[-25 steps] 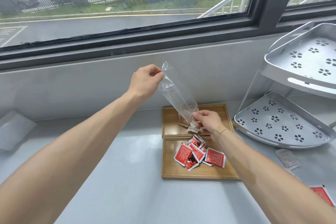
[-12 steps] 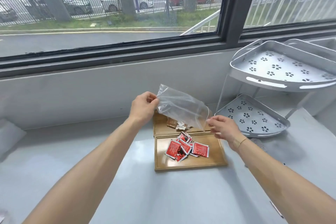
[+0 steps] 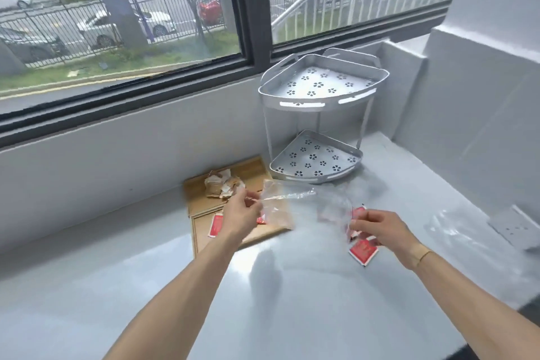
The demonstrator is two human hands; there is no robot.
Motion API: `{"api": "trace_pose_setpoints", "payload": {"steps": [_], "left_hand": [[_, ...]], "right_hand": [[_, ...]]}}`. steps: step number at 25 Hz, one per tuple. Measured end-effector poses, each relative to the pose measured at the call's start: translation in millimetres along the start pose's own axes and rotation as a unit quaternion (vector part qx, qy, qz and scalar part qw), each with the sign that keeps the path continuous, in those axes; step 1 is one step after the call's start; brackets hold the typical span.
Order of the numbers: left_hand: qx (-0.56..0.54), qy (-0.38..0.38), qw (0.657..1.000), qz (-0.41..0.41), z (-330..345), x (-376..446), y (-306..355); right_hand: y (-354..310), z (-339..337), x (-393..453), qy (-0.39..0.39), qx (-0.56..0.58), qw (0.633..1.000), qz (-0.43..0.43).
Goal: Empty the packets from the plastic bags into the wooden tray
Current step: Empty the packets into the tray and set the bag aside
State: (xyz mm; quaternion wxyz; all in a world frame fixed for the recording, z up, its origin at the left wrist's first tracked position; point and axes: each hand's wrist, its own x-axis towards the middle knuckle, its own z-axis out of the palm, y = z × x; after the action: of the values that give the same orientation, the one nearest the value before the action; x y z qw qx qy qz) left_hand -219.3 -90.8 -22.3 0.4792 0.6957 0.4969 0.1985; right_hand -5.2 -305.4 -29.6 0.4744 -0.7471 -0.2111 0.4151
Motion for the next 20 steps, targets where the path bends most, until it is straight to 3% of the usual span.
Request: {"api": "trace_pose_setpoints", "payload": {"steps": [11,20], "left_hand": [[0.124,-0.213,0.968,0.044,212,-41,41],[0.228,-0.264,0.935,0.07,298,-60,50]], "right_hand": [[133,-139,-121,0.069,-0.047,0.99,0.112],[180,-169,-129,0.127,-0.049,0.978,0.156]]}}
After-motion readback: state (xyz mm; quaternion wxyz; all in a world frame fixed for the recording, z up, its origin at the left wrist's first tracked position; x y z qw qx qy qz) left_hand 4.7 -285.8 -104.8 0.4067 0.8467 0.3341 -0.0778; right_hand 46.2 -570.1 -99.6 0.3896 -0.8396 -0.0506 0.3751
